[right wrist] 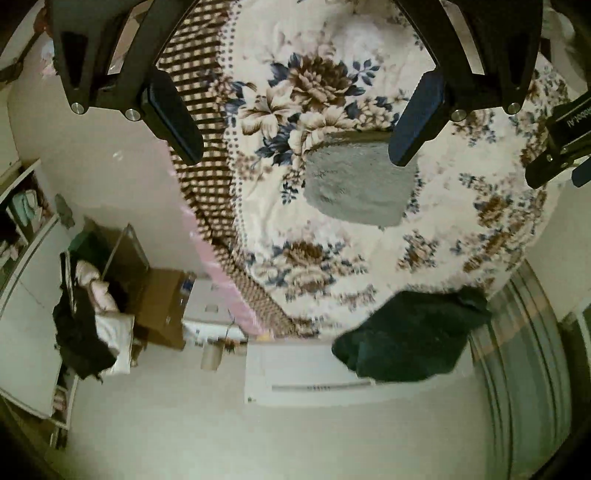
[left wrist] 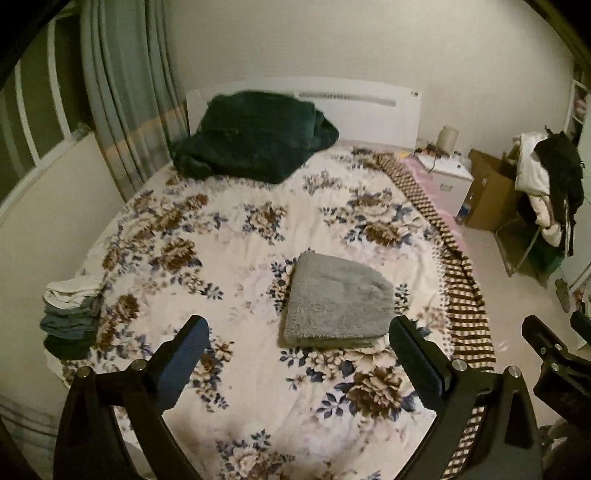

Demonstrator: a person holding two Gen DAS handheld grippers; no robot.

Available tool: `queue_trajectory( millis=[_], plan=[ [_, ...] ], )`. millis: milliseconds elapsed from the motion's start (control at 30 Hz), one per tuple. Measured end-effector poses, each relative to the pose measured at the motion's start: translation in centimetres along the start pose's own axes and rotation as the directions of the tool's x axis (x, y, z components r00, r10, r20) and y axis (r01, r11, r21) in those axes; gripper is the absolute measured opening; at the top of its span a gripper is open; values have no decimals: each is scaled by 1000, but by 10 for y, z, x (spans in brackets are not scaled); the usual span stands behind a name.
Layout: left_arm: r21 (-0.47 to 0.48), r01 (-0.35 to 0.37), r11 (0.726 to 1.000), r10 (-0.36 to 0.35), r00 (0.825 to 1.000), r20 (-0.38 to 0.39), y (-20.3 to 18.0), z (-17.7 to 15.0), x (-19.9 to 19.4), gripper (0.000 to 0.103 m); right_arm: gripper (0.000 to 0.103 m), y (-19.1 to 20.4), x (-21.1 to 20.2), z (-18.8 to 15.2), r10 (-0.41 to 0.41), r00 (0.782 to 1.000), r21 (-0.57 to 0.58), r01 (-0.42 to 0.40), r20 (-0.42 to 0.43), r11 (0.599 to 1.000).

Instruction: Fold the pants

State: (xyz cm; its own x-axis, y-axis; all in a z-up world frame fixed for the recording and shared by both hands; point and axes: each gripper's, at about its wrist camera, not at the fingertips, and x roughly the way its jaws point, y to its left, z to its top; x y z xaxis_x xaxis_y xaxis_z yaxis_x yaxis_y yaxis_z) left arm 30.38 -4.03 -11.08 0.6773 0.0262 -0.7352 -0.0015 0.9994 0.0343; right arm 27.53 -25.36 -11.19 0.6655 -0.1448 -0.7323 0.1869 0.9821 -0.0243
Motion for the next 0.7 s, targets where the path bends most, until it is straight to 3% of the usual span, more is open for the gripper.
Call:
queue_trajectory(
  millis=[300, 500, 700],
  plan=[
    [22, 5, 1000, -7, 996, 85, 5, -18, -115, 100, 103, 6, -147, -17, 15, 995, 8, -16, 102, 1000],
    [13, 19, 1000, -21, 994, 107, 10, -29, -152, 100, 103, 3, -210, -32, 11, 990, 8, -13, 141, 1000],
    [8, 54, 999, -54, 992, 116, 11, -39, -174, 103, 103, 1, -247, -46, -1, 987, 7, 0, 159, 1000]
  ],
)
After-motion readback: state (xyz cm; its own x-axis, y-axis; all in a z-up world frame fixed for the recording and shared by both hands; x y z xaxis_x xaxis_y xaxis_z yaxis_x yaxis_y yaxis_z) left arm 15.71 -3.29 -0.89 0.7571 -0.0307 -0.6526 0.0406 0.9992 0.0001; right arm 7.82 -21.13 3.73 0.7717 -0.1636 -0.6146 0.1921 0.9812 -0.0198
